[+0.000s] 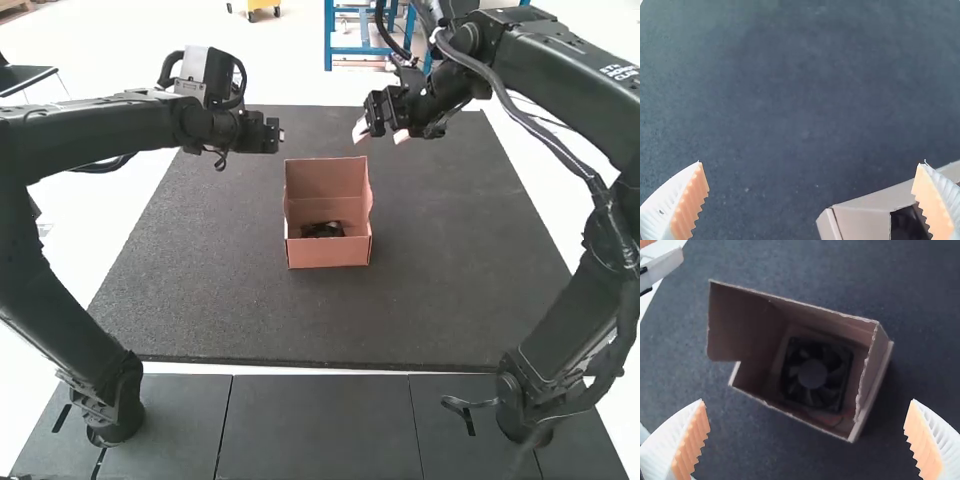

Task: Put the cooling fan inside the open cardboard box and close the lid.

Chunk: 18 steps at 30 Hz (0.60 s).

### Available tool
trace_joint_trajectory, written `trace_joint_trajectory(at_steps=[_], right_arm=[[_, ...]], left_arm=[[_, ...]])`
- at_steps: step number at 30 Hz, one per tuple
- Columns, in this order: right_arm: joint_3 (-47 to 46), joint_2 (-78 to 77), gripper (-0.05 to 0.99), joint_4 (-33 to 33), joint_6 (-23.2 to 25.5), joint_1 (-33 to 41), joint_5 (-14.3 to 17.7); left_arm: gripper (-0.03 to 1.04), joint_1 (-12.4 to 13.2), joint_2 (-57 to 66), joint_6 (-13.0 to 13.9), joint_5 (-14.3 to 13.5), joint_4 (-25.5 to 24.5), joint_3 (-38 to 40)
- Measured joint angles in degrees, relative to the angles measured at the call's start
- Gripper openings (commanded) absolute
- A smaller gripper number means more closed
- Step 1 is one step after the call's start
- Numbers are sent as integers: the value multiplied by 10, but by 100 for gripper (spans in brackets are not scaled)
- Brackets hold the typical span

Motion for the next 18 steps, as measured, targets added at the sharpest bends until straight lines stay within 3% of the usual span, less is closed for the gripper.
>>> trace_joint_trajectory(at_steps=[18], right_arm=[[13, -6, 89, -31, 0, 23, -3]], left_arm=[[96, -19, 68, 0, 2, 17, 33]])
